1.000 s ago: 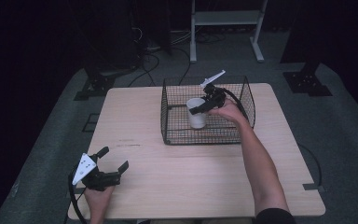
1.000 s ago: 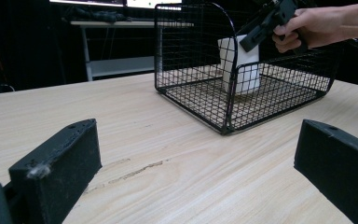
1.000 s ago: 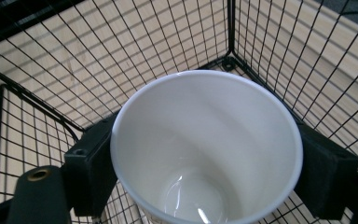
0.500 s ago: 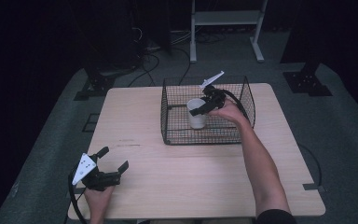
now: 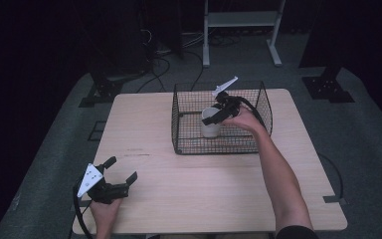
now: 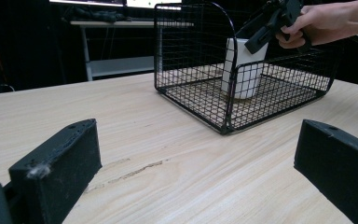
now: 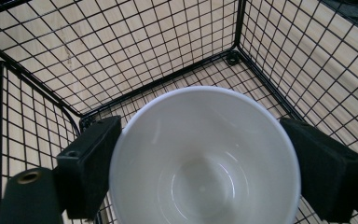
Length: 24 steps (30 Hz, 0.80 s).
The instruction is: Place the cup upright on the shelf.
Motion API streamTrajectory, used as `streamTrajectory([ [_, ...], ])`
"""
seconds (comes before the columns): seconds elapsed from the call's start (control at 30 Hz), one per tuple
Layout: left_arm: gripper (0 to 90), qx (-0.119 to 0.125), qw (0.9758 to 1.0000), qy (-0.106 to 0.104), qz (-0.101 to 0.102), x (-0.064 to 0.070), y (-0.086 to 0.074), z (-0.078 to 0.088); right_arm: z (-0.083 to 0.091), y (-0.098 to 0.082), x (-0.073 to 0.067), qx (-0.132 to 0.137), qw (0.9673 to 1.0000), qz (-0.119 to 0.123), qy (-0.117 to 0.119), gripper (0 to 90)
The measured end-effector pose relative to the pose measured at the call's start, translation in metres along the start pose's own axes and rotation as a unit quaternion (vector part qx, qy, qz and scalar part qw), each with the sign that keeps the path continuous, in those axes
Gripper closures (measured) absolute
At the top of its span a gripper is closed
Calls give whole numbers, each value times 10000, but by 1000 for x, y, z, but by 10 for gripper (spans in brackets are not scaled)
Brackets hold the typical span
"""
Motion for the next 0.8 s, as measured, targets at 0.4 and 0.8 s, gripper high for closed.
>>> streamTrajectory([
  [0.4,0,-7,10000,12,3,0,0,0,11,7,1,197,9998,8,-91,126],
  [0.8,0,-11,10000,25,14,-1,0,-1,35,21,1,599,9982,-71,-75,126],
])
Point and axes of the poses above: each handheld gripper's, and its own axes: z roughly backward along the jaws, y roughly out of its top, x roughly to its right, the point moved 9 cm from there along -z, roughly forward along the jaws, and after that the axes turned 8 degrees about -y, right-handed, at the moved point
